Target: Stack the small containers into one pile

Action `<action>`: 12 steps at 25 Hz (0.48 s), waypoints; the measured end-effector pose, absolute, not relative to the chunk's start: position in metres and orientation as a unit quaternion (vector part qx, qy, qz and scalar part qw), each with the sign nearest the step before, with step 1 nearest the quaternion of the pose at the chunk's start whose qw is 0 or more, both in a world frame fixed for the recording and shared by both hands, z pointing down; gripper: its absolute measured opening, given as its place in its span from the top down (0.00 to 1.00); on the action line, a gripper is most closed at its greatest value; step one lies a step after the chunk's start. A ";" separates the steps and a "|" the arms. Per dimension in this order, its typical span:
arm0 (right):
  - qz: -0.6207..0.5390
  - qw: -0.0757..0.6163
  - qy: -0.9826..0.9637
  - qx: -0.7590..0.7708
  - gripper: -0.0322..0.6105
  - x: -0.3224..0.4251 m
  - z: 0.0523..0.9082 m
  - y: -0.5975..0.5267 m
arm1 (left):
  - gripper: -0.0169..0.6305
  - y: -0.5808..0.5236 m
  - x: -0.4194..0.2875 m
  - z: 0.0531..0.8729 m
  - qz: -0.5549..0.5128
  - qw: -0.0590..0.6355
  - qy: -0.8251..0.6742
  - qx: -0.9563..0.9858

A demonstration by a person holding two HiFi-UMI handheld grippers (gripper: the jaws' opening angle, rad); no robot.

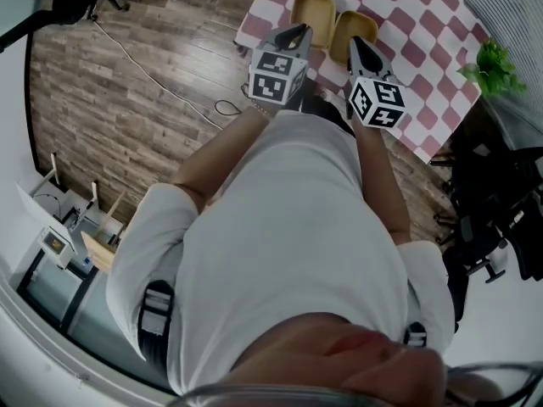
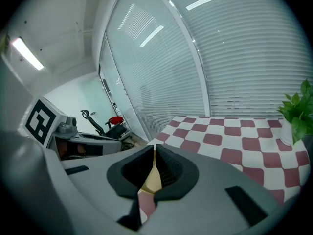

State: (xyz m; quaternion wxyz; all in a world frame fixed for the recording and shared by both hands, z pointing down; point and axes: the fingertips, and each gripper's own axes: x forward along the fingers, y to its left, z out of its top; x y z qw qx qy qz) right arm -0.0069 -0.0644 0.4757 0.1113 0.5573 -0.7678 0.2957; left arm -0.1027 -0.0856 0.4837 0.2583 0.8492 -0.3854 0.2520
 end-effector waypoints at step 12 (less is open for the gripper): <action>0.299 0.128 -0.783 0.531 0.89 -0.042 0.480 -0.082 | 0.91 -0.094 -0.136 0.495 0.252 0.277 -0.405 0.834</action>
